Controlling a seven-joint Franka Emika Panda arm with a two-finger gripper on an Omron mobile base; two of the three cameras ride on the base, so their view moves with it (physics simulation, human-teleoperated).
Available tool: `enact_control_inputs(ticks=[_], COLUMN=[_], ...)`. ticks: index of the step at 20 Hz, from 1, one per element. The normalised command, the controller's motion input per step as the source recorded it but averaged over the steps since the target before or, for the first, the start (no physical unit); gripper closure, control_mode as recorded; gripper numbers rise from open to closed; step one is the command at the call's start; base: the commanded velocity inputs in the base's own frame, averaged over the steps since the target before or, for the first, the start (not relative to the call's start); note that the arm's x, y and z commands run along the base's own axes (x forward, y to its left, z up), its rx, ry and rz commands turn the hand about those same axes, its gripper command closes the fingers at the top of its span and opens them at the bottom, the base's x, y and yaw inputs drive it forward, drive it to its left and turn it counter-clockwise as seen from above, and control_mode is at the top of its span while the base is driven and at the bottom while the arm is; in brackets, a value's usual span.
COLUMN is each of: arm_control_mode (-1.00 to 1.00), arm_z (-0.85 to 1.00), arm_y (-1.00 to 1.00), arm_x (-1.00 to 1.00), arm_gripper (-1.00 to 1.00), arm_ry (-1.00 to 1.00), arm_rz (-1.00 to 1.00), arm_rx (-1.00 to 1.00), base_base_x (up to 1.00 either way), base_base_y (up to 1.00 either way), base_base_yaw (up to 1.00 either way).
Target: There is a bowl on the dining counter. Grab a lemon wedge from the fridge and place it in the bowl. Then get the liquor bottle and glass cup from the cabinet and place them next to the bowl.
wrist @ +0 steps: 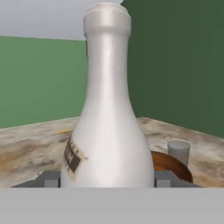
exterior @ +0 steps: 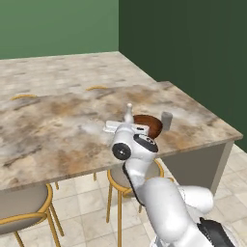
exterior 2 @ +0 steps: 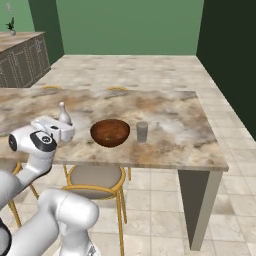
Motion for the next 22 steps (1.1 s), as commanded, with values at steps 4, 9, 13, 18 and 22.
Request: enact_control_inputs(ticks=[4,9,13,18,22], arm_control_mode=[-1.0,-1.0,-1.0,-1.0,-1.0], arm_z=[-0.18,-0.23,-0.28,-0.3,-0.26], arm_y=[0.0,0.0,0.0,0.0,0.02], arm_x=[0.52,0.49,0.34,0.2,0.23], arm_gripper=[1.0,1.0,1.0,1.0,1.0], arm_ry=[0.01,0.03,0.02,0.0,0.0], arm_rz=[-0.1,-0.1,-0.08,-0.05,-0.05], arm_rx=[0.0,0.0,0.0,0.0,0.0], base_base_x=[0.0,0.0,0.0,0.0,0.0], base_base_y=[0.0,0.0,0.0,0.0,0.0], base_base_yaw=[0.0,0.0,0.0,0.0,0.0])
